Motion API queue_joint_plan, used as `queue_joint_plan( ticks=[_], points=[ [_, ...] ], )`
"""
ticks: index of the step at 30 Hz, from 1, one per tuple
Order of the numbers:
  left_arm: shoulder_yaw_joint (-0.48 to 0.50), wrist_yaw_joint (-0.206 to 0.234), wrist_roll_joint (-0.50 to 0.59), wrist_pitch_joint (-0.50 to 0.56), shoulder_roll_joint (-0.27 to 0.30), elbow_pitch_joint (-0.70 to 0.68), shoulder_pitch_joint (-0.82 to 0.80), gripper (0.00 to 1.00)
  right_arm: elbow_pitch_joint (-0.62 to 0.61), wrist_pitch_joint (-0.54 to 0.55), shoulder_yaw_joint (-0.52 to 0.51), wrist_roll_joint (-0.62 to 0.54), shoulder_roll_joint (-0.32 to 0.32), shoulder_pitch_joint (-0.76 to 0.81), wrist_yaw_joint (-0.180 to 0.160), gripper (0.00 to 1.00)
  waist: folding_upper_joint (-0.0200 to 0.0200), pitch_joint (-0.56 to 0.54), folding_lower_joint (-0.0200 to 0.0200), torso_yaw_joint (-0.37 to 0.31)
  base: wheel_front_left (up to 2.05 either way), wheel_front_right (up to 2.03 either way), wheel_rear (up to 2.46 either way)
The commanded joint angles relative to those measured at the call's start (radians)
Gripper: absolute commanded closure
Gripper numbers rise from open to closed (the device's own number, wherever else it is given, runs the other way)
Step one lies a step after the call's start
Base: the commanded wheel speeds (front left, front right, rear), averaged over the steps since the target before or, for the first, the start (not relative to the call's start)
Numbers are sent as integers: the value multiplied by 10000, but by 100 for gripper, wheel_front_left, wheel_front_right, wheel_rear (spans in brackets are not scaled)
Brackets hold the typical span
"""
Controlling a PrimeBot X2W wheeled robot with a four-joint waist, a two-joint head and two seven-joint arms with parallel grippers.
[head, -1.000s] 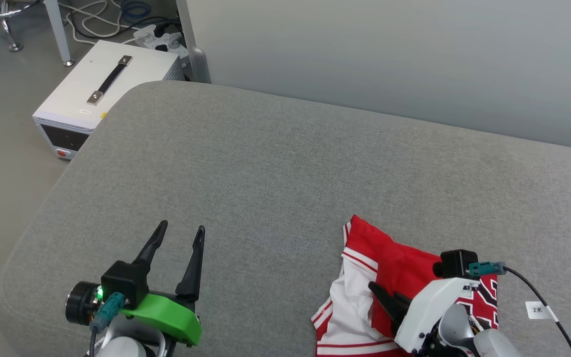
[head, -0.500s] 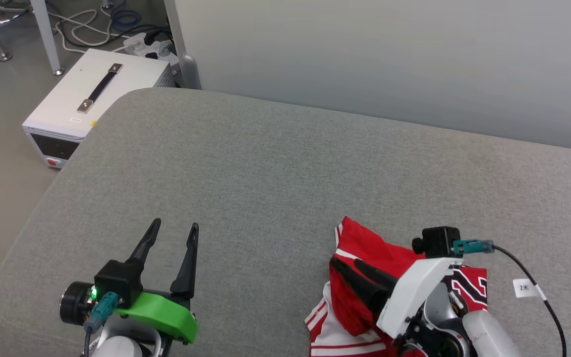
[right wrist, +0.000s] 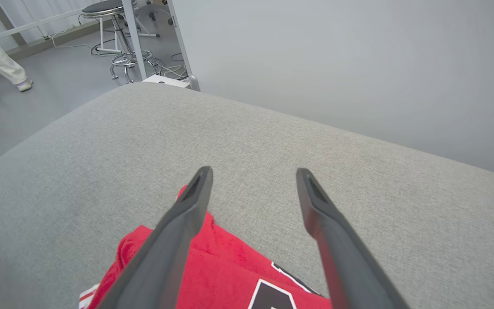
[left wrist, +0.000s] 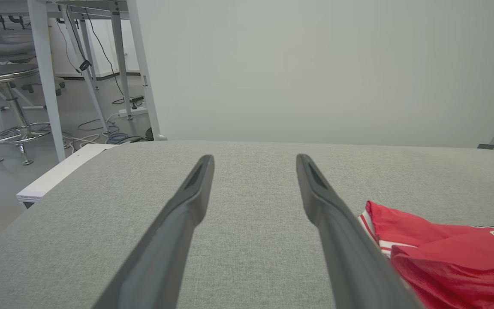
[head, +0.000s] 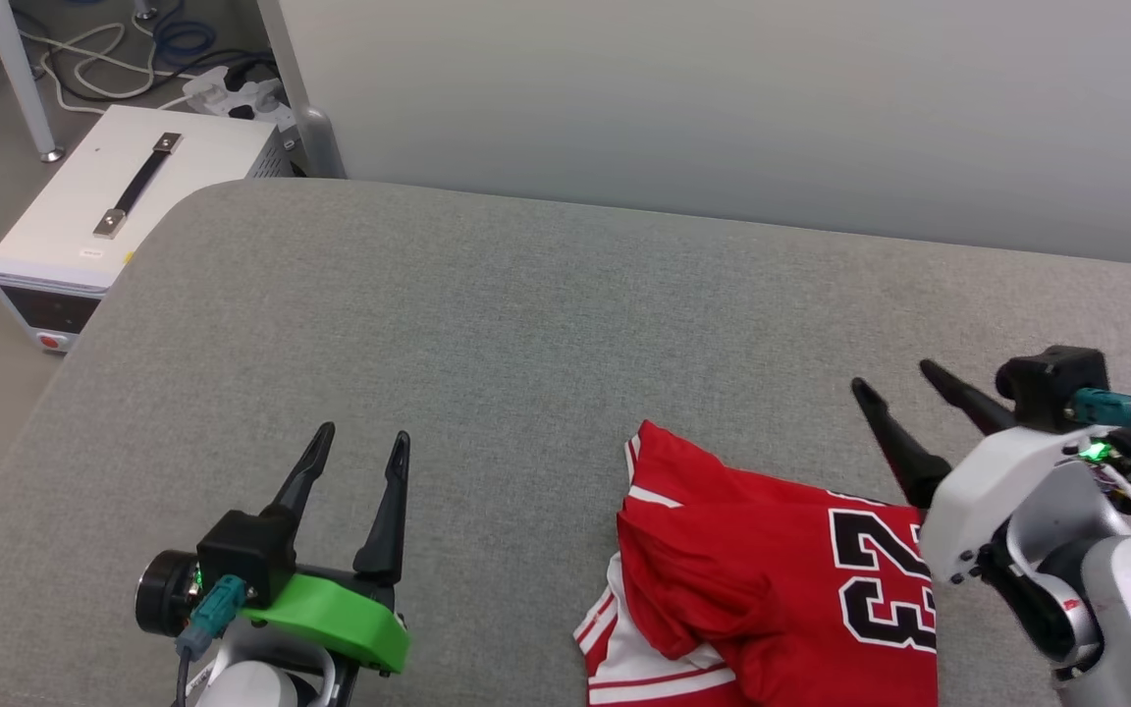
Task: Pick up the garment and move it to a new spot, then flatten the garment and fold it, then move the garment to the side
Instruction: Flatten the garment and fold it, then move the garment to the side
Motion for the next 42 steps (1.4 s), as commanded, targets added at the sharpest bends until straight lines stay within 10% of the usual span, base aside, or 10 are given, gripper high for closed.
queue_joint_plan(
  ticks=[1, 10, 25, 42],
  points=[
    [-25, -56, -65, -57, -81, -52, 36, 0, -86, -289, -114, -217, -250, -71, -7, 0, 0, 52, 0, -117, 0, 0, 0],
    [-38, -56, -150, -57, -191, -198, 74, 0, -204, -2011, -1191, -1128, -994, 968, -7, 0, 0, 68, 0, -456, 0, 0, 0],
    [-218, -56, -718, -57, -412, -178, 492, 0, -324, -4322, -2671, -1608, 783, 2905, -7, 0, 0, 67, 0, -601, 0, 0, 0],
    [-303, -56, -639, -57, -420, -14, 432, 0, -242, -2804, -2251, -1120, 595, 2748, -7, 0, 0, 198, 0, -473, 0, 0, 0]
  ],
)
